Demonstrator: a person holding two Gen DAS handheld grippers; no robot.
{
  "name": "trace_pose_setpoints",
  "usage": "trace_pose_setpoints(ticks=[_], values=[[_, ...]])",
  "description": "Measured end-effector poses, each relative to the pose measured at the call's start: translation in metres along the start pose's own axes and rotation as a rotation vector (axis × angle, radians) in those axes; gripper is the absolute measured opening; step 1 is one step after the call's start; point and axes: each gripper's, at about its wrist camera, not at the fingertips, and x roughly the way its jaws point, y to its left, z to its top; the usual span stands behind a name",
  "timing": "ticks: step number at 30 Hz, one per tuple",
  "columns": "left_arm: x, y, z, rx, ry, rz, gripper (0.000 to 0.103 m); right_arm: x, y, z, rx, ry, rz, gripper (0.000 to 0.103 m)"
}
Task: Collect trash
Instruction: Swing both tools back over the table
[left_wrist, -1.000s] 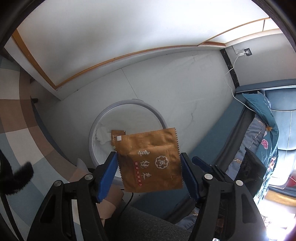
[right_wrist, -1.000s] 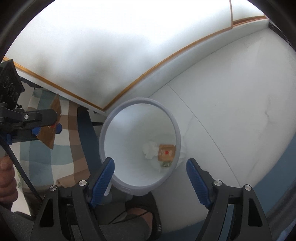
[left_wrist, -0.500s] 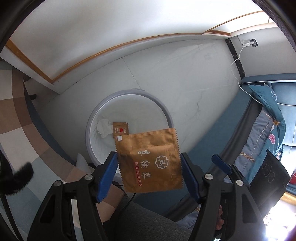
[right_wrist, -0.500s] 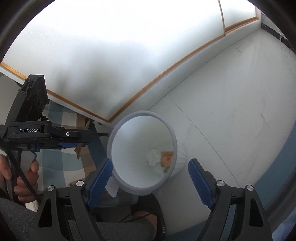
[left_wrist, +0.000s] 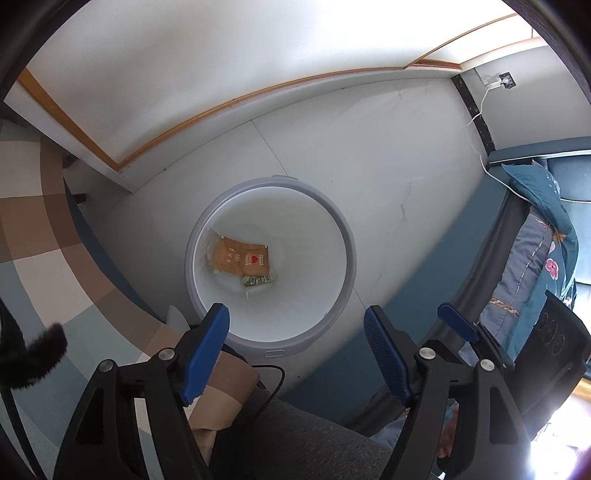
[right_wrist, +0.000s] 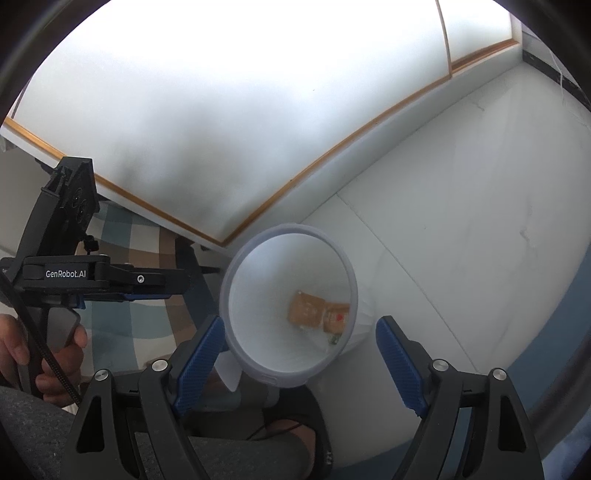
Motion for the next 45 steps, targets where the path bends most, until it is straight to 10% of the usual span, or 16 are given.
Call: trace_pose_setpoints(ticks=[25, 45], values=[[-0.160, 0.005, -0.088, 0.024, -0.555, 0.207, 0.072, -0.095, 0.081, 0.005, -0.149, -0.203, 0.045, 0.094], [-0.281, 0.114, -0.219, -0.227, -0.933, 0.304, 0.082, -0.174, 0.279, -0.035, -0.451, -0.420, 0.239, 0.101]])
